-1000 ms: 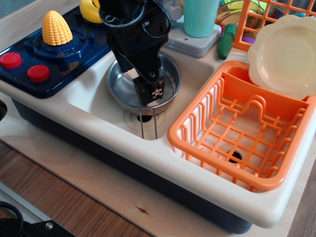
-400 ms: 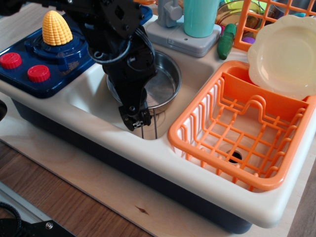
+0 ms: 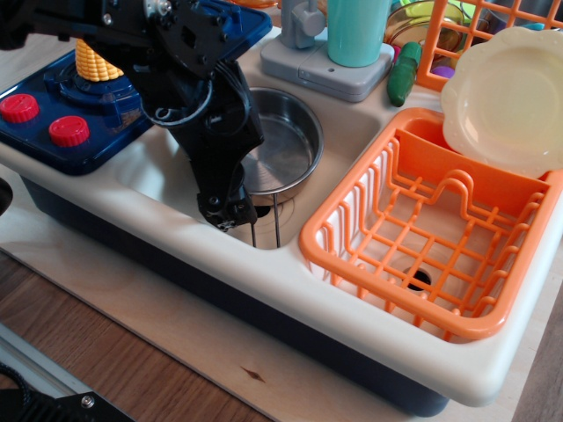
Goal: Put pan from sink into drying rack
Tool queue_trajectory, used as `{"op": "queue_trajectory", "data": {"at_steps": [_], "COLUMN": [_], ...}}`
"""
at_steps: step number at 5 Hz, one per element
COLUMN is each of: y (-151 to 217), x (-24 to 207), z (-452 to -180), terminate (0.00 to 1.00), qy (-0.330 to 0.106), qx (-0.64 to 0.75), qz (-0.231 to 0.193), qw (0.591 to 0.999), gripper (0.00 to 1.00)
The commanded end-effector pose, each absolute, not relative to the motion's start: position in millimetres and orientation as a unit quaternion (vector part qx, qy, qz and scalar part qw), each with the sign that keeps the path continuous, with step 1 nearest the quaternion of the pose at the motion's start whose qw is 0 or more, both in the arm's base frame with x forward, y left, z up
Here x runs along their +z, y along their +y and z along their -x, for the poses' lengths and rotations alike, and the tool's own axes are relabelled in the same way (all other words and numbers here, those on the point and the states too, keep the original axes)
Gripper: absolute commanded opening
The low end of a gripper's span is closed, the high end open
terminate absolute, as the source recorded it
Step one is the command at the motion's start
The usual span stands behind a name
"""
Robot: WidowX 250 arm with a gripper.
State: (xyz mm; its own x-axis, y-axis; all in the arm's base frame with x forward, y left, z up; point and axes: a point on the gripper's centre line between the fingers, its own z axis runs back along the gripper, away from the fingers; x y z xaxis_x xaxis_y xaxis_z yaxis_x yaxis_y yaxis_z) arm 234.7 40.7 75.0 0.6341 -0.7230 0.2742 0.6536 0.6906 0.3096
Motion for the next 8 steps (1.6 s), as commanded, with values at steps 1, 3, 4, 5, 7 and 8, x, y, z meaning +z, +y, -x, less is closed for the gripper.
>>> {"op": "queue_trajectory", "data": {"at_steps": [1,3,4,5,7,8], "y": [47.5,41.8,32.1,23.1,18.3,16.1], "x": [76.4,67.5,93.4,107.6,127.8,140.7], "z": [-249.4,-257.4,-252.9,-248.1,-236.1,-232.8], "terminate": [0.00,0.00,0.00,0.00,0.00,0.00], "qy": [-0.210,-0.212,-0.191,-0.176,-0.166,-0.169], "qx": [-0.415,-0.403,-0.395,-0.383,-0.352,-0.328], "qz": [-0.101,-0.090,-0.123,-0.131,-0.143,-0.156], "qw": [0.880,0.886,0.890,0.897,0.910,0.916], "gripper": [1.00,0.00,0.00,0.00,0.00,0.00]}}
